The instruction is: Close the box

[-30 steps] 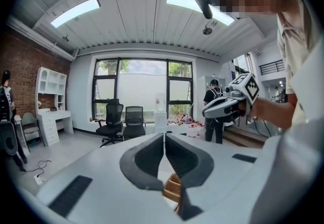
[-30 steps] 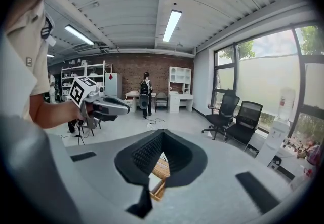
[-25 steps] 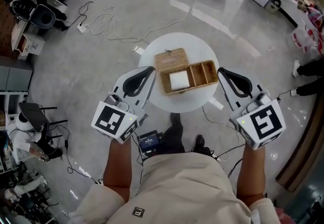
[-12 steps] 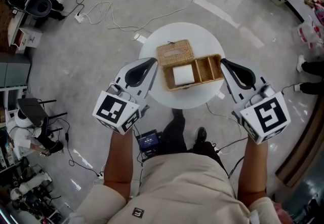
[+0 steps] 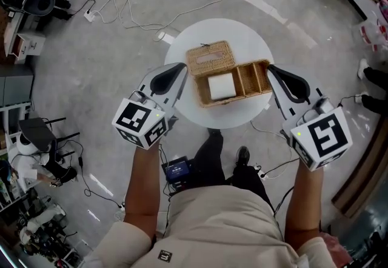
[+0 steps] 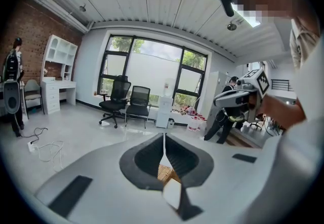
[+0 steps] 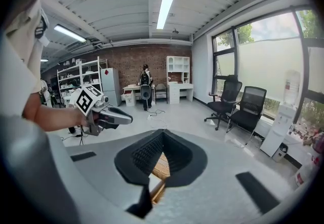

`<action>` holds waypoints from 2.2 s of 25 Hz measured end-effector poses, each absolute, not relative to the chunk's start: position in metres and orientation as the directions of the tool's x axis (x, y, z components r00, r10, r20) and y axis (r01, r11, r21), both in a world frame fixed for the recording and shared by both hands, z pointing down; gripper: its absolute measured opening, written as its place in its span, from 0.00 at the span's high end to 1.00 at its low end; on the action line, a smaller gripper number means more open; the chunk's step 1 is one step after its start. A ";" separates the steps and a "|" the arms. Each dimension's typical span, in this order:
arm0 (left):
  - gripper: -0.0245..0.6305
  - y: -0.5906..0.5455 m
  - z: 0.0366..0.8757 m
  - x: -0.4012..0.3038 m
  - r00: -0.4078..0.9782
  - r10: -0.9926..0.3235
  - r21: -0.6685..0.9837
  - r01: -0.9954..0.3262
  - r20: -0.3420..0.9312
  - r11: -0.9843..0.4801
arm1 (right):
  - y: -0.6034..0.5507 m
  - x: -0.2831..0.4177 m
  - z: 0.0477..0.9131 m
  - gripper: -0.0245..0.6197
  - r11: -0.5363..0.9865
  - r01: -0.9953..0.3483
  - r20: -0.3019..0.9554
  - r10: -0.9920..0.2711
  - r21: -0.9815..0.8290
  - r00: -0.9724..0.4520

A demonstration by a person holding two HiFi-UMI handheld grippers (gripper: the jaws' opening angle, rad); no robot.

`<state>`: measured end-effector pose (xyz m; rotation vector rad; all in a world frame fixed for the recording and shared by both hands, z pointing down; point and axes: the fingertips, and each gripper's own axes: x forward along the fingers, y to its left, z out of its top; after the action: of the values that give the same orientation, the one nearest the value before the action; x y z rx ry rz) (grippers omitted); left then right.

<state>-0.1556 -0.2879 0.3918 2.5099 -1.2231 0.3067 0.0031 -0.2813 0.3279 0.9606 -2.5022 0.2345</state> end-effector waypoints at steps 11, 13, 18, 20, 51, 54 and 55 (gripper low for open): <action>0.94 -0.310 0.461 -0.170 0.613 -0.689 0.296 -0.790 0.388 -0.536 | -0.299 -0.002 0.363 0.97 0.725 -0.689 0.500 -0.592 -0.012 -0.632; 0.94 -0.315 0.476 -0.172 0.613 -0.683 0.313 -0.790 0.397 -0.527 | -0.303 -0.005 0.372 0.97 0.724 -0.690 0.505 -0.589 -0.017 -0.631; 0.94 -0.323 0.513 -0.177 0.611 -0.670 0.349 -0.791 0.422 -0.502 | -0.314 -0.012 0.393 0.97 0.723 -0.690 0.514 -0.580 -0.034 -0.632; 0.94 -0.324 0.524 -0.179 0.610 -0.665 0.360 -0.792 0.432 -0.493 | -0.317 -0.014 0.399 0.97 0.722 -0.691 0.518 -0.577 -0.039 -0.632; 0.83 -0.336 0.657 -0.207 0.594 -0.644 0.604 -0.758 0.482 -0.247 | -0.338 -0.027 0.468 0.97 0.716 -0.692 0.577 -0.527 -0.094 -0.623; 0.78 -0.337 0.664 -0.205 0.610 -0.642 0.653 -0.725 0.464 -0.218 | -0.339 -0.027 0.472 0.97 0.714 -0.693 0.583 -0.525 -0.094 -0.620; 0.76 -0.338 0.666 -0.205 0.619 -0.641 0.674 -0.709 0.454 -0.208 | -0.339 -0.028 0.473 0.97 0.714 -0.694 0.585 -0.525 -0.093 -0.618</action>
<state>-0.2052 -0.3377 0.6661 1.9147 -1.0731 0.0921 -0.0278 -0.3389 0.4728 0.9277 -2.3879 0.4237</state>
